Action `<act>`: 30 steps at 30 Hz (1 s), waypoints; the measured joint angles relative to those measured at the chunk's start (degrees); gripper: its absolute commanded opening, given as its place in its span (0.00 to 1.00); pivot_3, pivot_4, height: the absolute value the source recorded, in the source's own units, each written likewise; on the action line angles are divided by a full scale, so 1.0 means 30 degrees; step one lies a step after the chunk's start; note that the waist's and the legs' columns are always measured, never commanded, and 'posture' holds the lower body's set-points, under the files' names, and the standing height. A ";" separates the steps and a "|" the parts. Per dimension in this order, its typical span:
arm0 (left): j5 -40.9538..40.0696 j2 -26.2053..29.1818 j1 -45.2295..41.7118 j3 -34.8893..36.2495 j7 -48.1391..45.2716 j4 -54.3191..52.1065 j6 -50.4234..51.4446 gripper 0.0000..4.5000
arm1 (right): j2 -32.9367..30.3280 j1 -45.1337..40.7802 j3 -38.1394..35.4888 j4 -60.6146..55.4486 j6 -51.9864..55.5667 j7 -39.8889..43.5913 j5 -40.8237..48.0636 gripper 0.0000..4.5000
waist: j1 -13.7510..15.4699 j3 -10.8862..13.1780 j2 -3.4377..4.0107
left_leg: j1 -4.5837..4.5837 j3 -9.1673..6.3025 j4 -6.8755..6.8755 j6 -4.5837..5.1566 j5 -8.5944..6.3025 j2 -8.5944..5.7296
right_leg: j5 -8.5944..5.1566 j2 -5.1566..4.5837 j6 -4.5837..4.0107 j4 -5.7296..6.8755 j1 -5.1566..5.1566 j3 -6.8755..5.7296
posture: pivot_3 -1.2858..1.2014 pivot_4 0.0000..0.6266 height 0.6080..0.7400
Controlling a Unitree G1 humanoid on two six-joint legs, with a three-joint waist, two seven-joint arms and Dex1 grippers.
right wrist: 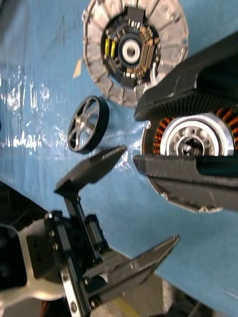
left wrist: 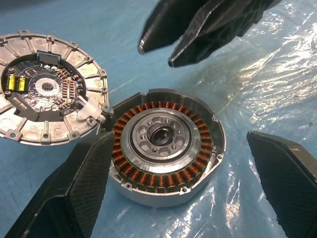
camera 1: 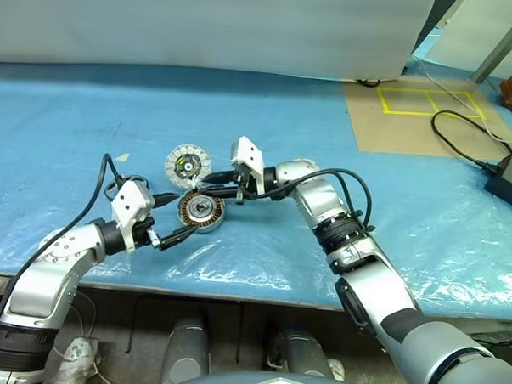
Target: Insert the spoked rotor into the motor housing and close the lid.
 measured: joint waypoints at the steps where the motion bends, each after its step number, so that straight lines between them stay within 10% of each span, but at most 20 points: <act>1: 0.0000 -0.0003 -0.0044 0.0000 -0.0007 0.0006 0.0000 1.00 | 0.0056 0.0099 0.0109 0.0001 0.0078 0.0019 -0.0004 0.00 | 0.0003 0.0000 0.0000 | 0.0000 0.0000 0.0000 -0.0001 0.0001 0.0000 | 0.0000 0.0000 0.0000 0.0002 0.0000 0.0000 | 0.52 0.24 1.00; 30: 0.0004 0.0202 0.0043 0.0147 -0.0320 0.0068 -0.0014 1.00 | 0.1105 -0.0365 0.1331 0.4799 -0.3433 -0.2546 -0.1790 0.00 | 0.0003 0.0001 0.0002 | 0.0006 0.0001 0.0009 -0.0069 -0.0027 0.0000 | 0.0001 -0.0001 -0.0002 0.0014 0.0006 -0.0001 | 0.52 0.24 1.00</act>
